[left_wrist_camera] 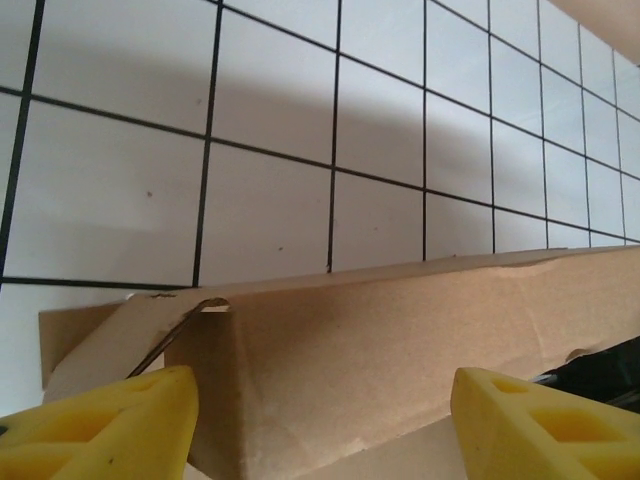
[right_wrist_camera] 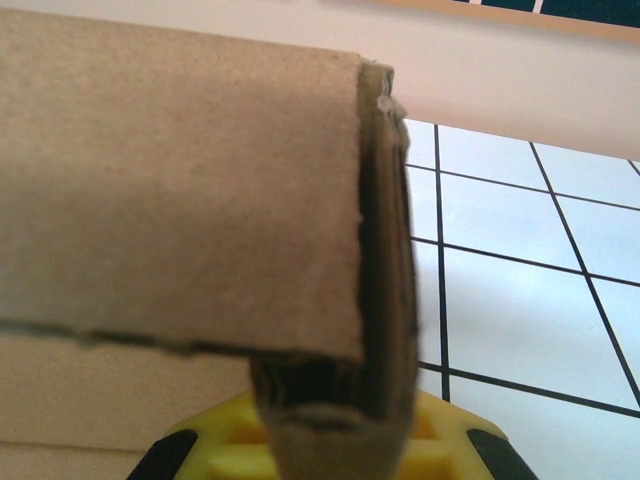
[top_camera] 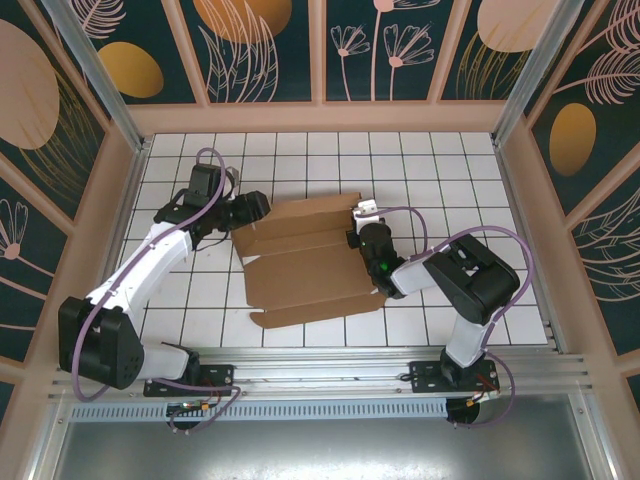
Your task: Fold the paper box
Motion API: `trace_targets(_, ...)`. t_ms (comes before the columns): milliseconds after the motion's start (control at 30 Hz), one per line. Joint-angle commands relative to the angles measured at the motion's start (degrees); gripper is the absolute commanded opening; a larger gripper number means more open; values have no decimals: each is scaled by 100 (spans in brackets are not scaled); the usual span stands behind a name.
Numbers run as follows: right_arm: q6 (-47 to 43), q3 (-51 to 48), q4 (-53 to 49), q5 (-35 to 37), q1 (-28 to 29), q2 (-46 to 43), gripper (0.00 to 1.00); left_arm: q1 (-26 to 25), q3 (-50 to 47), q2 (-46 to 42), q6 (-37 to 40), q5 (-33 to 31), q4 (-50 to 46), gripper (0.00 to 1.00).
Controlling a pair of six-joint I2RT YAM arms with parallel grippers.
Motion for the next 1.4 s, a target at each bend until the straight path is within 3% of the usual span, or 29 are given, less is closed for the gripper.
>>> trace_targets(0, -83, -16, -327, 270, 42, 70, 0, 34, 56, -126, 151, -299, -621, 69)
trace_targets(233, -148, 13, -371, 263, 42, 23, 0, 41, 308, 195, 242, -1150, -896, 72)
trace_targets(433, -197, -53, -315, 126, 42, -49, 0, 55, 539, 439, 274, -1675, -367, 74)
trace_targets(633, -223, -41, -330, -78, 51, -64, 0, 54, 74, 497, 283, -395, 768, 73)
trace_targets(800, -201, 4, -371, -149, 43, -11, 0, 56, -413, 180, 148, 259, 1201, 73)
trace_targets(1367, -162, 82, -483, -174, 42, 82, 0, 60, -75, 69, 257, 53, -5, 70)
